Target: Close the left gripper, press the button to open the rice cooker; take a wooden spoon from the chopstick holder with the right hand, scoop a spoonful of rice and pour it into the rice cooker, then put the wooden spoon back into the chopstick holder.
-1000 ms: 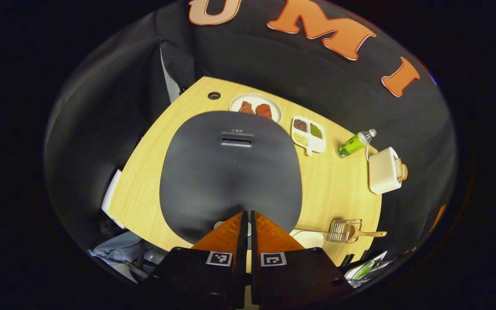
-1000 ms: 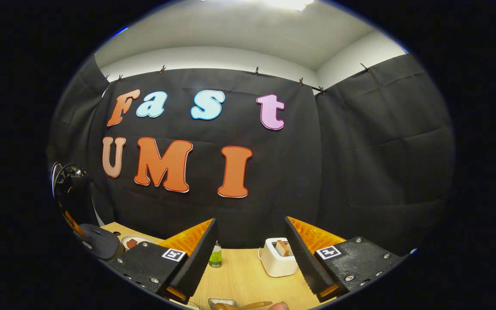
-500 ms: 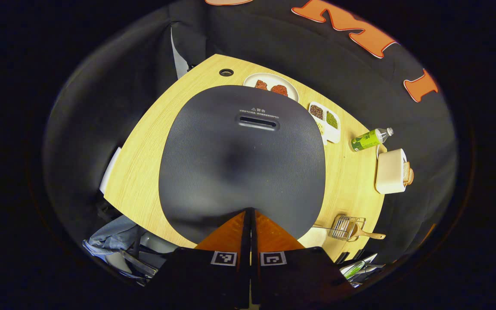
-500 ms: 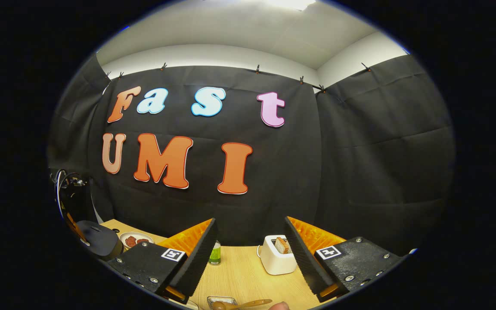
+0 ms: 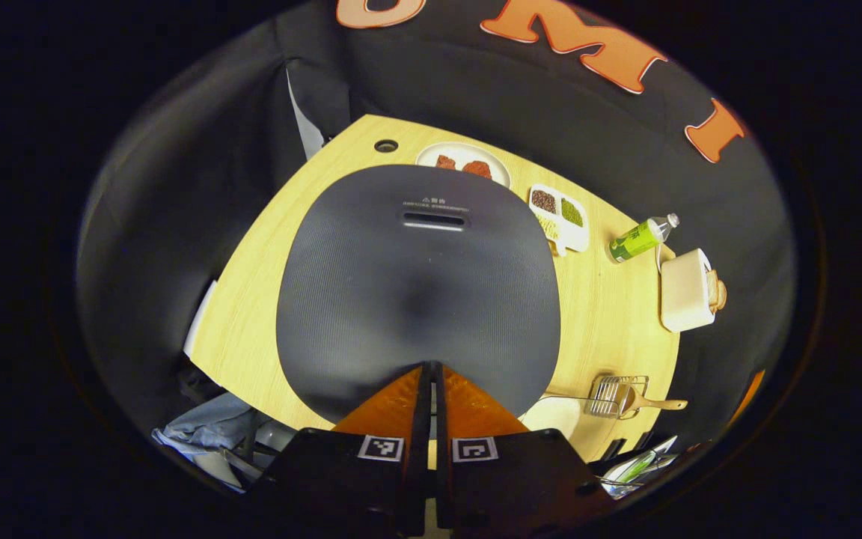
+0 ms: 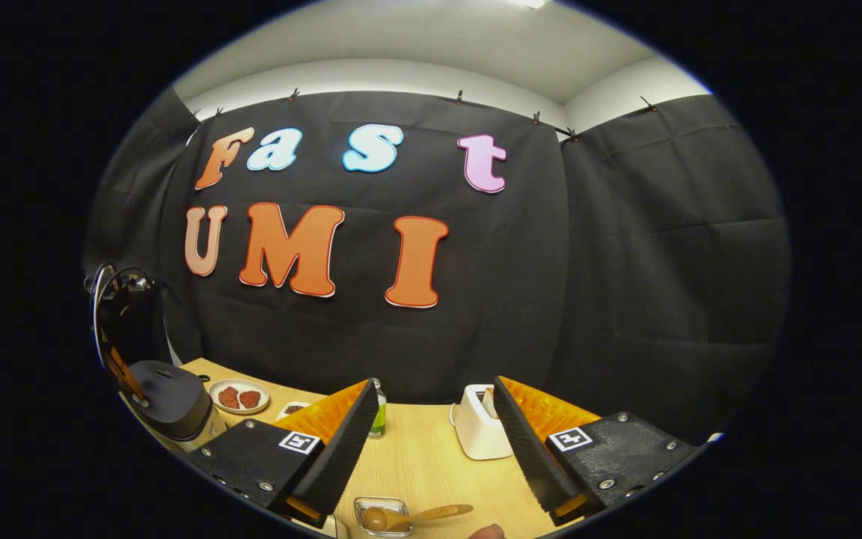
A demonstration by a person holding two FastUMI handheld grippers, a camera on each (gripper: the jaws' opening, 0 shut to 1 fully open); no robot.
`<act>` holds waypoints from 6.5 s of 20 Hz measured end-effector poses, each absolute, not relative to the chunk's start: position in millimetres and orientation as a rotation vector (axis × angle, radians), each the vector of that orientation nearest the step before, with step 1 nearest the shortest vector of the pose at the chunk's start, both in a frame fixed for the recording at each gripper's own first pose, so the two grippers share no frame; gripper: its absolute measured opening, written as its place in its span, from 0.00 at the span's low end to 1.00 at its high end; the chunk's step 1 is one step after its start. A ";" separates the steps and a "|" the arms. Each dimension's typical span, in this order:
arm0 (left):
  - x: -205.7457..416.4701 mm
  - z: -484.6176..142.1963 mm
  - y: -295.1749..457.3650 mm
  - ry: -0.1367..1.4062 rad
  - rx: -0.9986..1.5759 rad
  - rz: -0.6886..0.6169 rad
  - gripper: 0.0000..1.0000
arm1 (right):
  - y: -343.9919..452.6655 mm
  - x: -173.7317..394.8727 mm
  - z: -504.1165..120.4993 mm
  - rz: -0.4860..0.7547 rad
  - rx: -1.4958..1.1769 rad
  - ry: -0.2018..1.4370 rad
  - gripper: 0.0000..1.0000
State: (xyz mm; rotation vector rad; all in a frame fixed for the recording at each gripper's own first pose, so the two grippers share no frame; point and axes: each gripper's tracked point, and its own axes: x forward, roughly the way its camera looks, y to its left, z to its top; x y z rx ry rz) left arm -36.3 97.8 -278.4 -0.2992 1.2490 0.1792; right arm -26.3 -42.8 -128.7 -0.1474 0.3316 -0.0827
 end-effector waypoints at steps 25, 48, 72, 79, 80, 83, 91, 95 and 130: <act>25.4 -78.4 76.5 0.213 0.110 0.204 0.87 | -71.8 -82.0 -295.2 -0.126 0.090 0.832 0.96; 18.3 -69.6 56.3 0.156 0.293 0.172 0.91 | -31.1 -108.5 -372.1 -0.264 0.589 1.024 0.12; 26.2 -99.2 107.9 0.186 0.108 0.114 1.00 | 59.0 -105.2 -242.7 -0.040 0.373 0.871 0.08; 28.6 -111.2 122.3 0.204 0.076 0.027 0.94 | 81.9 -137.9 -276.1 -0.092 0.164 0.896 0.08; 27.6 -111.7 124.9 0.202 0.075 0.019 0.94 | 81.0 -141.4 -282.0 -0.115 0.130 0.889 0.08; 25.9 -114.2 138.0 0.197 0.087 0.005 0.94 | 73.5 -146.9 -294.1 -0.202 0.043 0.864 0.08; 21.9 -122.9 183.0 0.221 0.089 0.061 1.00 | 91.0 -165.5 -326.2 -0.230 -0.181 0.819 0.06; 24.2 -121.9 195.4 0.226 0.101 0.075 1.00 | 98.8 -170.8 -330.7 -0.273 -0.111 0.839 0.06; 16.2 -135.6 207.2 0.260 0.059 0.104 0.94 | 189.9 -180.2 -348.3 -0.087 0.751 1.135 0.05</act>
